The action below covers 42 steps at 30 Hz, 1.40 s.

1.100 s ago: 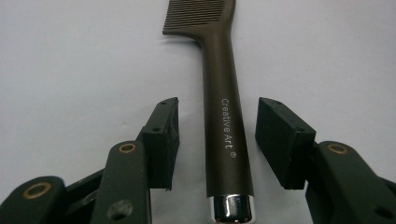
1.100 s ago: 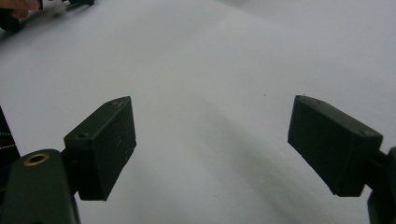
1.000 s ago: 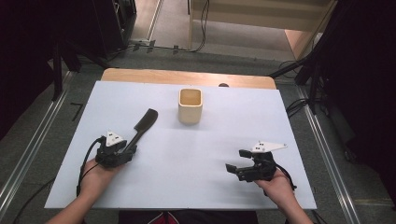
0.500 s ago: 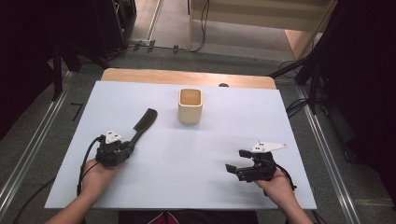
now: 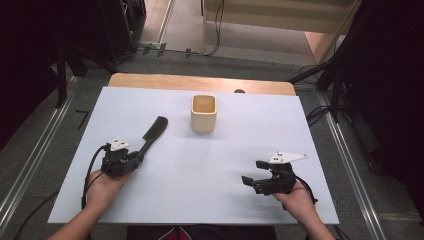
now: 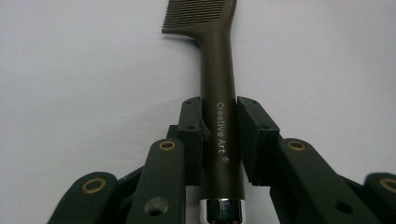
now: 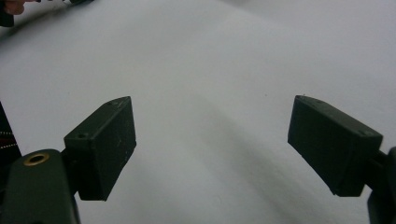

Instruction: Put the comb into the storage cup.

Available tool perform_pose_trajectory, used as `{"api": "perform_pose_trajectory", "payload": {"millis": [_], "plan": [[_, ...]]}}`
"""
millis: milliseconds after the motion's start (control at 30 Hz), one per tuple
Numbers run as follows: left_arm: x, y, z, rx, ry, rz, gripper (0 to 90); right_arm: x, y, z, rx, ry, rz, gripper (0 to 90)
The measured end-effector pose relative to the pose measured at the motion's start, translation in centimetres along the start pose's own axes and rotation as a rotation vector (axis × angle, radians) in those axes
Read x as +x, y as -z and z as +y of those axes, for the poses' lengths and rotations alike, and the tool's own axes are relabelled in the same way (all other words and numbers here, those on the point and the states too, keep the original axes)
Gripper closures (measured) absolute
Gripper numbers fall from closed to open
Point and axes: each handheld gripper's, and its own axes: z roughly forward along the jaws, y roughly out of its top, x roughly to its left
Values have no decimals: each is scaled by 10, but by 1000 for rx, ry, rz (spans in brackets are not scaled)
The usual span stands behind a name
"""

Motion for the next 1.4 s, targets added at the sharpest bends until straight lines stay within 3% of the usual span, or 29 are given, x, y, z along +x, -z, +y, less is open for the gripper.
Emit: {"api": "perform_pose_trajectory", "payload": {"millis": [167, 367, 500, 1067, 1400], "plan": [[1, 3, 3, 4, 31, -24, 735, 0, 0, 0, 1, -1, -1, 136], [1, 10, 10, -23, 66, -88, 735, -1, 1, 0, -8, 2, -1, 136], [3, 18, 15, -63, 101, -123, 735, -1, 1, -1, -7, 3, 0, 136], [-7, 30, 43, -185, 150, -236, 735, -1, 3, -3, -12, -7, -14, 136], [-17, 41, 65, -222, 119, -304, 734, -1, 3, -4, -6, -10, -20, 136]]}}
